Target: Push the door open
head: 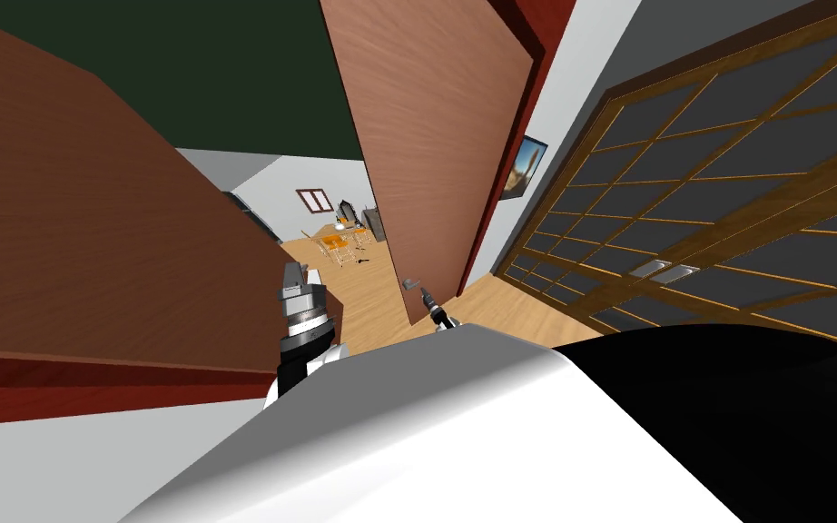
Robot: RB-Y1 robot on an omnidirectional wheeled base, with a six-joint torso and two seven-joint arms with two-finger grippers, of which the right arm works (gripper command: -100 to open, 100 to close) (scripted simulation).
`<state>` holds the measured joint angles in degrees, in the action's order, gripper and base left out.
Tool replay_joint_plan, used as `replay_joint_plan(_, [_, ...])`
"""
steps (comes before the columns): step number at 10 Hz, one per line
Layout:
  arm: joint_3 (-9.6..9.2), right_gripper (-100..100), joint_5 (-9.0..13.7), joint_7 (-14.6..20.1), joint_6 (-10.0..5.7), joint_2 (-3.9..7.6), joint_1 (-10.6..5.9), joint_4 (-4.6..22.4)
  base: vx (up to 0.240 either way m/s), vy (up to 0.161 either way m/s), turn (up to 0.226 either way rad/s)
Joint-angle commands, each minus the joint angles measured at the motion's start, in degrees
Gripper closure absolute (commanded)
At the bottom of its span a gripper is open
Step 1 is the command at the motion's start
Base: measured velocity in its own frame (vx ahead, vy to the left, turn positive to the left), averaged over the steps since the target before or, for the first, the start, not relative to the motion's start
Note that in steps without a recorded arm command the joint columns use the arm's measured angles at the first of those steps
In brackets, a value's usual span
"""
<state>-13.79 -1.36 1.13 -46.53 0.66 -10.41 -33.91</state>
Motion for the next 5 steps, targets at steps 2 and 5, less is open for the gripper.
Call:
replay_joint_plan(2, [0.14,-100,0.09,0.01,0.62,0.38,0.60,-1.05,0.186,0.062,0.031])
replay_joint_plan(5, [0.47,-100,0.28,0.01,0.49,-2.02,0.52,-0.80,0.184,0.050,0.027])
